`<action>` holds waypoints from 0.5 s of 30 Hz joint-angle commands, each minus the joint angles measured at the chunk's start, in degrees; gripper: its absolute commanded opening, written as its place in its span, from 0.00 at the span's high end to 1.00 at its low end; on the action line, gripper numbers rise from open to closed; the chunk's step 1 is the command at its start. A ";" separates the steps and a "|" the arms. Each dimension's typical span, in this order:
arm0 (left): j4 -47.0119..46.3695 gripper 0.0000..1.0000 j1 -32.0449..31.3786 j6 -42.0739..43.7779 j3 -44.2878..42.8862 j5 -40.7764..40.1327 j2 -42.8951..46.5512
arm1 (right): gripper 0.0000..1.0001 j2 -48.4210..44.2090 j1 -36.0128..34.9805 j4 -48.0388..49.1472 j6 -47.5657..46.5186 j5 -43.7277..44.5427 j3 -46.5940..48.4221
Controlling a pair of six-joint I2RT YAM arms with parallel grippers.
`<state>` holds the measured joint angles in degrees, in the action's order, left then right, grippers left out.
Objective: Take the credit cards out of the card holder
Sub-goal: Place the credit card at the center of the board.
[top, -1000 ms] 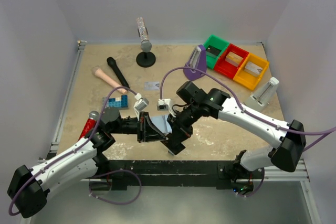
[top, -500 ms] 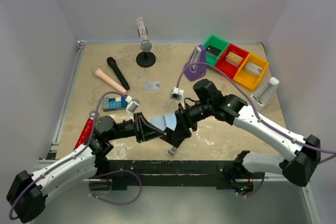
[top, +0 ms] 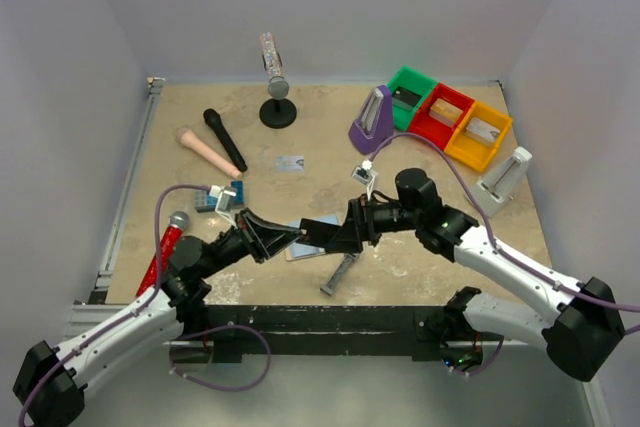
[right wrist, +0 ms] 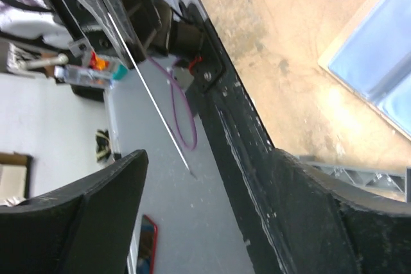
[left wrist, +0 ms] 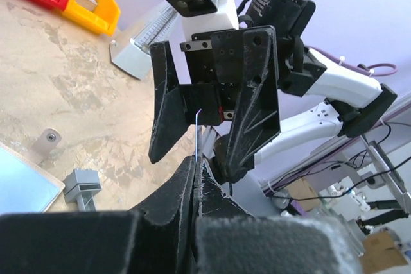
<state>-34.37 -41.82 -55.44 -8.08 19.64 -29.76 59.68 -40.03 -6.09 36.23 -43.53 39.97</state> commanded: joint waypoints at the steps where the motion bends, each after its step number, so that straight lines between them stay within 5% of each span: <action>1: -5.00 1.00 -0.37 -2.21 1.39 -3.55 0.14 | 0.23 -0.09 0.66 17.05 8.85 0.55 -2.87; 8: -11.24 1.00 -0.36 -5.29 4.12 -3.91 -1.09 | 0.52 -0.79 3.03 31.56 15.97 -0.33 -8.93; 15: -13.79 1.00 -0.36 -6.43 5.00 -4.70 -2.14 | 0.75 -0.88 3.91 34.30 17.38 -1.12 -9.91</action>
<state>-42.19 -41.82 -60.75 -3.29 15.97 -31.40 59.83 -36.34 21.69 51.55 -43.24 30.37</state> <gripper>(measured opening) 0.015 0.278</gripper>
